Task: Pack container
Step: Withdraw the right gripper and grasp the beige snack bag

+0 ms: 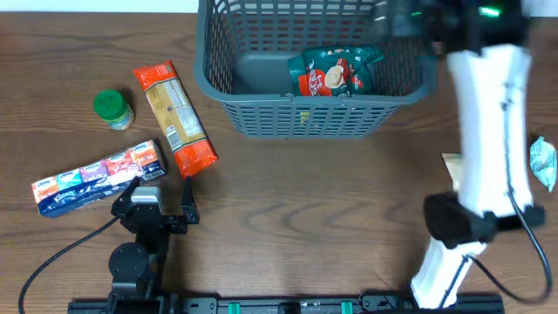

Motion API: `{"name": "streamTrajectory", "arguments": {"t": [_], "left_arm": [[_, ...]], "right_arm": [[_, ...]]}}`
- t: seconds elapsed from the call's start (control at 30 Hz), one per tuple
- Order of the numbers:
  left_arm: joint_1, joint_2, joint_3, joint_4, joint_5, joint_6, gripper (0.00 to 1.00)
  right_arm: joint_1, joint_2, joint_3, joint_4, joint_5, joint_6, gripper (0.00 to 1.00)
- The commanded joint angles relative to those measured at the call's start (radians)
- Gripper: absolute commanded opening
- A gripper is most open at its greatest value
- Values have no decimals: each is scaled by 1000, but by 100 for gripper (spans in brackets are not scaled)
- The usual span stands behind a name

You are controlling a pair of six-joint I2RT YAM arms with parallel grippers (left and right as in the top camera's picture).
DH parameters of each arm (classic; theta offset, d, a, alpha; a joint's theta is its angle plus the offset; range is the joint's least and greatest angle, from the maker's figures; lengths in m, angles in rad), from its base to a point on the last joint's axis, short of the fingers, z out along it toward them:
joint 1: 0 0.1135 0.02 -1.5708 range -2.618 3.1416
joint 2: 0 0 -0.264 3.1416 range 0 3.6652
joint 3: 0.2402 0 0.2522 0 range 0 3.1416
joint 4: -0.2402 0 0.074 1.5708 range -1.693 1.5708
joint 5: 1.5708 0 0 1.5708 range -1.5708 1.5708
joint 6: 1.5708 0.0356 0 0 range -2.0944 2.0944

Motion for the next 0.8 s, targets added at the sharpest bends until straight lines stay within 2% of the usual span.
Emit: {"name": "streamTrajectory", "arguments": {"t": [0.0,0.2,0.4,0.6,0.77], "left_arm": [[-3,-4,-27,-14,-4,-1,98],[-3,-4,-27,-14,-4,-1,99],[-3,-4,-27,-14,-4,-1,99],[-3,-4,-27,-14,-4,-1,98],[-3,-4,-27,-14,-4,-1,99]], "right_arm": [[-61,-71,34,-60,129,95,99],[-216,-105,34,-260,192,251,99],[-348,-114,-41,-272,124,246,99],[-417,-117,-208,-272,125,248,99],[-461,-117,-438,-240,133,304,99]]}}
